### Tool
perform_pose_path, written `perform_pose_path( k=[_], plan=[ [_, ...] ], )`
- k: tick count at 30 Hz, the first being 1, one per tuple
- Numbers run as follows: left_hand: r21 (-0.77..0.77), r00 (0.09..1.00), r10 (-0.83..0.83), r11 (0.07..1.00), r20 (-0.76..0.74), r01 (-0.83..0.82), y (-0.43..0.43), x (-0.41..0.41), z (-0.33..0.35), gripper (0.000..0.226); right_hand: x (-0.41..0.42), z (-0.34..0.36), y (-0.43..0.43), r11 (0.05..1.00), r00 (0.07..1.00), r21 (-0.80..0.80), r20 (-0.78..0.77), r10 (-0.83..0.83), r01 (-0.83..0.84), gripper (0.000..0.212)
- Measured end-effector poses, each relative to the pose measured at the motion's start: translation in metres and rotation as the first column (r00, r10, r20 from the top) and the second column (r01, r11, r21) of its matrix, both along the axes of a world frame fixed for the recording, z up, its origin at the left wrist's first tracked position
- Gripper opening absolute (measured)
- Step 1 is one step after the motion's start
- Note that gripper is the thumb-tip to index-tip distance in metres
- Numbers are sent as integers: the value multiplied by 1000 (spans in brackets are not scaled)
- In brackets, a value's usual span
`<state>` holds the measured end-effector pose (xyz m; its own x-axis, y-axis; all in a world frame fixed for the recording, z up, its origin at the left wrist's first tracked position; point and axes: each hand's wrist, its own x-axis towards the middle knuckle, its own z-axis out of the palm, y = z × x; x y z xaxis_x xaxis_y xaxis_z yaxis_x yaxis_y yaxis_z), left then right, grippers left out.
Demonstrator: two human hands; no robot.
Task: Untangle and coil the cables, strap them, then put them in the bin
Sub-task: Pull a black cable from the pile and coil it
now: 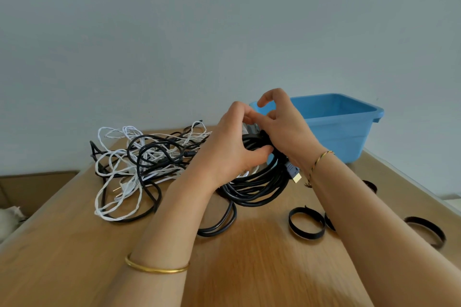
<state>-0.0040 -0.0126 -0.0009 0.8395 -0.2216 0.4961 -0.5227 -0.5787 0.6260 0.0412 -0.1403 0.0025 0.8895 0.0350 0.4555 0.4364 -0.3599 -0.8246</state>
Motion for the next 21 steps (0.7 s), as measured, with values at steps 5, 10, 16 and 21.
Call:
perform_pose_path(
  k=[5,10,16,21],
  plan=[
    [-22,1000,-9,1000,-20,8,-1,2,-1,40,-2,4,-1,997,997,-5,30,-71,71,10],
    [-219,998,20,975,-67,-34,6,7,-1,20,-10,17,-5,998,998,46,45,-45,43,10],
    [-387,974,154,898,-166,-208,27,14,-3,16,-27,29,7,964,948,-251,318,-6,90,19],
    [-451,968,134,865,-210,-218,30,15,-4,19,-29,21,9,727,937,-670,331,112,150,20]
  ],
)
